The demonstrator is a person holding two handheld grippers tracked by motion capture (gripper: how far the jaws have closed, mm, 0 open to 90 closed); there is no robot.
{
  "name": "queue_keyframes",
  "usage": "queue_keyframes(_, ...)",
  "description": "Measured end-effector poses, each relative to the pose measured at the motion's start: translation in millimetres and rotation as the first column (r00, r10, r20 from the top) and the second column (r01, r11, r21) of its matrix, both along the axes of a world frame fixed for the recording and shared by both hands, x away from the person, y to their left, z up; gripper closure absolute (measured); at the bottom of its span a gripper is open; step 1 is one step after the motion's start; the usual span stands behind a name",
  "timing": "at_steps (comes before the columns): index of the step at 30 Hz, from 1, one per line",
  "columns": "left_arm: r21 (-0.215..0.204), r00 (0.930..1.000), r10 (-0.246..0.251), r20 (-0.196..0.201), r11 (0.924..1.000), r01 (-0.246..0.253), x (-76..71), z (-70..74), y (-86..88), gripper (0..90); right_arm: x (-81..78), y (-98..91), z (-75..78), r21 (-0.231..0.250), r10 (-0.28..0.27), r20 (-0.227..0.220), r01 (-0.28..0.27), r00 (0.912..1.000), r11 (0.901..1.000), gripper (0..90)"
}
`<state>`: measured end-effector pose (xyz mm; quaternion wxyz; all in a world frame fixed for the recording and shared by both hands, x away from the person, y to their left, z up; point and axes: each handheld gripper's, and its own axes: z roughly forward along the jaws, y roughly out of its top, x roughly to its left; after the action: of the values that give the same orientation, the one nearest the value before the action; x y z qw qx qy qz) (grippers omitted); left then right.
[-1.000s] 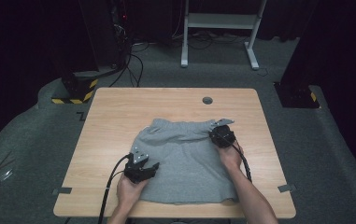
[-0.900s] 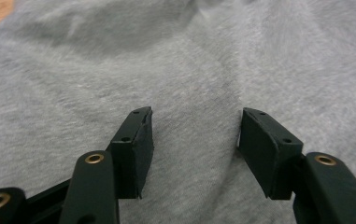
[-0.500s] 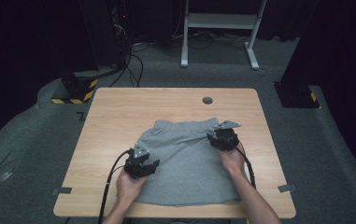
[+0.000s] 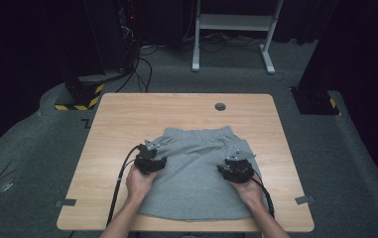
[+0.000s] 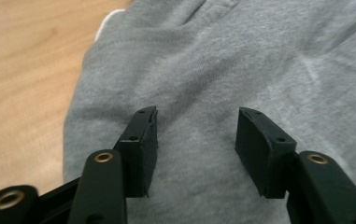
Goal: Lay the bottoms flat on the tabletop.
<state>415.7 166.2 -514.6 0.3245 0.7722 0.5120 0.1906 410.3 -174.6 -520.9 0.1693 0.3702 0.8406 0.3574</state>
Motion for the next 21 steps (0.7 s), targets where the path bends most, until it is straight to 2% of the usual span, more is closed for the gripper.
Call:
queue_keyframes(1, -0.005, 1.0, -0.003, 0.004, 1.0, 0.003, -4.3, -0.6, 0.4, 52.2, -2.2, -2.3, -0.2, 0.001, 0.005, 0.001, -0.005, 1.0, 1.0, 55.3)
queue_keyframes(3, 0.013, 0.9996, -0.025, 0.011, 0.9996, 0.024, -16.5, -0.9, -1.3, 52.5, -6.5, -6.3, 0.0, -0.001, 0.014, -0.001, -0.014, 0.9999, 0.9999, 55.1)
queue_keyframes(6, 0.018, 0.9989, -0.046, 0.005, 0.9988, 0.046, -36.7, -0.2, -2.8, 52.8, -14.5, -11.6, 0.2, -0.001, 0.036, 0.0, -0.036, 0.9994, 0.9994, 55.1)
queue_keyframes(9, 0.023, 0.9988, -0.049, -0.008, 0.9986, 0.049, -41.8, 3.5, -2.4, 53.2, -20.8, -14.1, 1.0, -0.005, 0.055, -0.008, -0.055, 0.9985, 0.9985, 54.8)
queue_keyframes(12, -0.014, 0.9995, -0.015, 0.029, 0.9998, 0.016, -31.0, 14.3, 1.4, 52.1, -19.9, -12.8, 5.2, -0.029, 0.06, -0.012, -0.06, 0.9981, 0.9978, 56.1)
queue_keyframes(15, -0.055, 0.9984, 0.016, 0.054, 0.9984, -0.013, -14.0, 26.3, 3.7, 49.6, -15.5, -17.8, 13.9, 0.011, 0.007, 0.023, -0.008, 0.9997, 0.9999, 57.1)
queue_keyframes(18, -0.041, 0.9993, 0.021, 0.032, 0.999, -0.019, 5.4, 29.3, -0.3, 46.7, -4.3, -25.2, 21.0, 0.024, -0.071, 0.026, 0.071, 0.9971, 0.9972, 57.2)
queue_keyframes(21, -0.014, 0.9997, 0.024, -0.001, 0.9996, -0.024, 21.0, 24.5, -6.1, 44.1, 9.0, -33.9, 23.9, 0.038, -0.157, 0.018, 0.157, 0.9874, 0.9869, 54.6)
